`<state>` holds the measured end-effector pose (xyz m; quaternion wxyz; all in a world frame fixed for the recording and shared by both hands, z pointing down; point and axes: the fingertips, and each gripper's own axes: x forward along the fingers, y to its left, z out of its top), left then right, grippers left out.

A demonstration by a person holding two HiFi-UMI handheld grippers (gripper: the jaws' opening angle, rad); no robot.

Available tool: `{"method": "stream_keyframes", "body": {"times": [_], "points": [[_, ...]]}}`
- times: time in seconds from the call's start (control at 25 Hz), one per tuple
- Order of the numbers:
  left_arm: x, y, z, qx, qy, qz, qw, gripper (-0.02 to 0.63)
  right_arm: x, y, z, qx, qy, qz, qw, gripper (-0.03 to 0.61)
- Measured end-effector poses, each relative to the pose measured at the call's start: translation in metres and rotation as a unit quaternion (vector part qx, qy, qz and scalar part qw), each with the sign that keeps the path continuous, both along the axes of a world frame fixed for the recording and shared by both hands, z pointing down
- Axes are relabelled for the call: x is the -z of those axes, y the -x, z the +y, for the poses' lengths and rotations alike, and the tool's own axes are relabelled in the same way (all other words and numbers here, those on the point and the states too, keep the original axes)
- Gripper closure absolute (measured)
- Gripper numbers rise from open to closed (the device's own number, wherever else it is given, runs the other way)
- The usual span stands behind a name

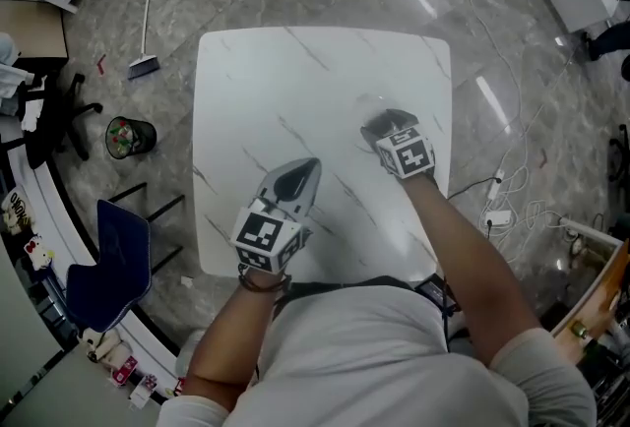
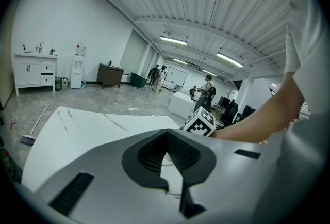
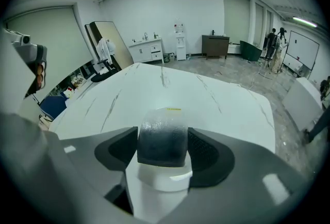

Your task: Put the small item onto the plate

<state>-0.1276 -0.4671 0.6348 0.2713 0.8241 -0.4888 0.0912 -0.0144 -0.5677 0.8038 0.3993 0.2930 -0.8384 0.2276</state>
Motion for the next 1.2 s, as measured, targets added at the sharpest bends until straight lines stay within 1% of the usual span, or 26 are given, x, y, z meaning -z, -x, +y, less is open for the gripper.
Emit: {"method": "stream_keyframes", "body": {"times": [0.2, 0.36, 0.48, 0.64, 0.84, 1.0, 1.12, 1.2], "points": [[-0.010, 0.008, -0.005, 0.004, 0.012, 0.005, 0.9999, 0.608, -0.016, 0.002, -0.005, 0.008, 0.003, 0.030, 1.000, 0.287], [-0.015, 0.011, -0.005, 0.005, 0.018, 0.005, 0.9998, 0.607, -0.030, -0.002, -0.005, 0.003, 0.011, 0.056, 0.998, 0.287], [-0.019, 0.016, -0.003, 0.009, 0.022, 0.002, 0.9997, 0.608, -0.034, -0.001, -0.006, 0.003, 0.014, 0.063, 0.998, 0.287], [-0.019, 0.021, -0.001, 0.012, 0.027, 0.007, 0.9995, 0.607, -0.035, 0.002, -0.008, 0.002, 0.013, 0.068, 0.998, 0.285], [-0.017, 0.019, 0.000, 0.011, 0.026, 0.007, 0.9996, 0.607, -0.027, 0.003, -0.011, 0.002, 0.000, 0.056, 0.998, 0.285], [-0.008, 0.021, 0.002, 0.013, 0.023, 0.009, 0.9996, 0.607, 0.000, 0.009, -0.012, -0.003, -0.026, 0.031, 0.999, 0.294], [0.005, 0.018, 0.002, 0.011, 0.014, 0.008, 0.9998, 0.607, 0.036, 0.013, -0.012, -0.009, -0.060, 0.000, 0.998, 0.332], [0.018, 0.014, -0.001, 0.006, 0.004, 0.008, 0.9999, 0.607, 0.068, 0.014, -0.013, -0.015, -0.090, -0.024, 0.996, 0.397]]}}
